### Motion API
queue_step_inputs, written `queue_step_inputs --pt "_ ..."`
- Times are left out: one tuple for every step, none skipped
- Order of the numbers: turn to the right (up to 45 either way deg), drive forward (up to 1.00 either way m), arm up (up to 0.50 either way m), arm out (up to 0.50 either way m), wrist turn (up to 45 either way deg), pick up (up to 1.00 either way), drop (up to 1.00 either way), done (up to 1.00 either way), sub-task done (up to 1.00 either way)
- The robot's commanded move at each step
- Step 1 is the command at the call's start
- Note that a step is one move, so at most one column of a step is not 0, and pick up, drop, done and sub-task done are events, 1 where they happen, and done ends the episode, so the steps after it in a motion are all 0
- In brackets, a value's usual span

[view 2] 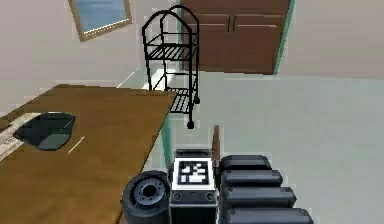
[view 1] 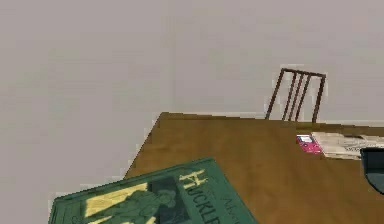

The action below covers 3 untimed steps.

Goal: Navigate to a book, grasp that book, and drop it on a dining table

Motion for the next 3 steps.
queue_step_inputs --pt "-30.0 0.00 0.00 0.00 0.0 0.00 0.00 0.00 0.00" --pt "0.0 0.00 0.00 0.48 0.0 0.00 0.00 0.00 0.00" --pt "0.0 0.00 0.00 0.00 45.0 0.00 0.00 0.00 0.00"
